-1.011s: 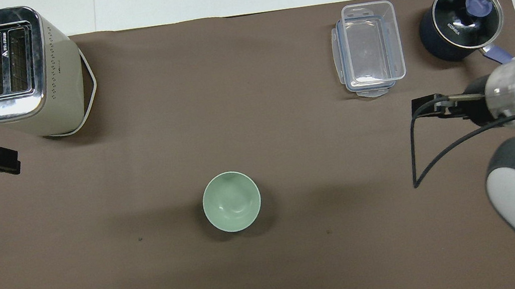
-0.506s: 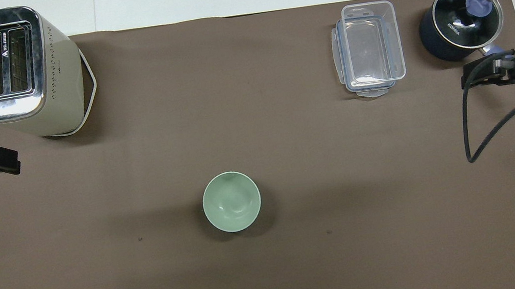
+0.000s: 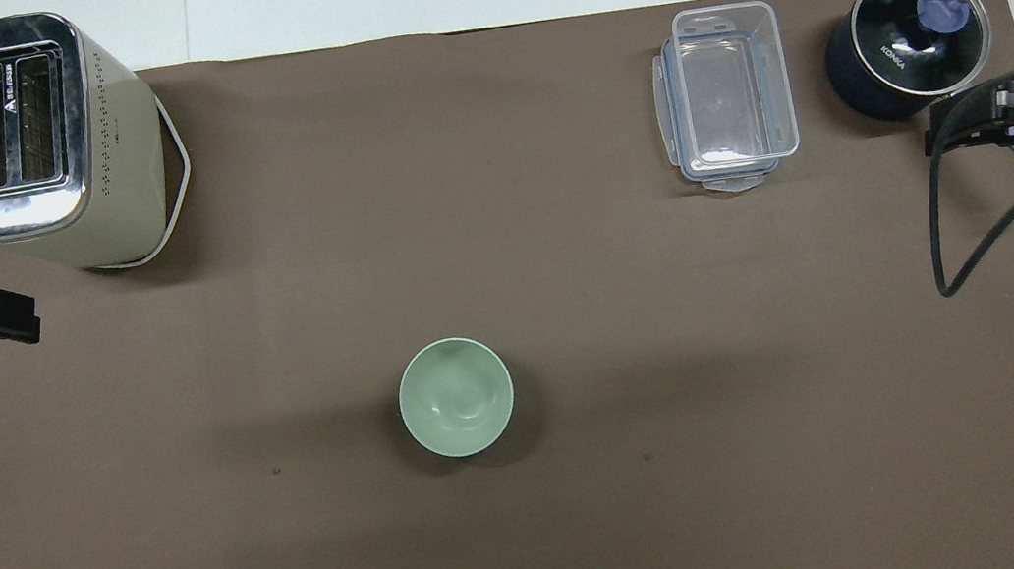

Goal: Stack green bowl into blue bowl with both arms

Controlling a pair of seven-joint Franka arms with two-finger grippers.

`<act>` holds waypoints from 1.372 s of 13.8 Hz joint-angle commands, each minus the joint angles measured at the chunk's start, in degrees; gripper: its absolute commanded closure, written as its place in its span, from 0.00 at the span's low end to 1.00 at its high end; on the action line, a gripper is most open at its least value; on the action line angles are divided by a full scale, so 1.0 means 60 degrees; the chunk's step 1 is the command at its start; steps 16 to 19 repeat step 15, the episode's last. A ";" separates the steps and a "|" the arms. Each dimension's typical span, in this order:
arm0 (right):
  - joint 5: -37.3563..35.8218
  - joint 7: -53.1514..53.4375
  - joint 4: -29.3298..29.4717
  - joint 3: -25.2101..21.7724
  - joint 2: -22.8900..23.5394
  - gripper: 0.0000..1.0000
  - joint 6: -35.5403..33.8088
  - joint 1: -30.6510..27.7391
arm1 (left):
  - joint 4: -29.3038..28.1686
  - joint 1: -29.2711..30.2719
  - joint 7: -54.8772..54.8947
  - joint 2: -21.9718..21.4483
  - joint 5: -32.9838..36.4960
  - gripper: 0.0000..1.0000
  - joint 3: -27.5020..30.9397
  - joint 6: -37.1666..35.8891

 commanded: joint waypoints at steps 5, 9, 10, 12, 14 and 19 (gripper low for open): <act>-0.0039 -0.0355 -0.0198 -0.0046 -0.0235 0.00 -0.0378 -0.0068 | 0.0130 0.0094 0.0122 -0.0011 0.0132 0.00 -0.0079 -0.0183; 0.0019 -0.0355 -0.0300 -0.0046 -0.0308 0.00 -0.0570 -0.0068 | 0.0116 0.0094 0.0122 -0.0011 0.0132 0.00 -0.0079 -0.0183; 0.0019 -0.0355 -0.0315 -0.0046 -0.0308 0.00 -0.0584 -0.0068 | 0.0116 0.0094 0.0122 -0.0011 0.0132 0.00 -0.0079 -0.0183; 0.0034 -0.0341 -0.0301 -0.0046 -0.0308 0.00 -0.0585 -0.0068 | 0.0116 0.0094 0.0122 -0.0011 0.0132 0.00 -0.0079 -0.0183; 0.0034 -0.0341 -0.0315 -0.0046 -0.0308 0.00 -0.0585 -0.0068 | 0.0116 0.0094 0.0122 -0.0011 0.0132 0.00 -0.0079 -0.0183; 0.0034 -0.0341 -0.0315 -0.0046 -0.0308 0.00 -0.0585 -0.0068 | 0.0116 0.0094 0.0122 -0.0011 0.0132 0.00 -0.0079 -0.0183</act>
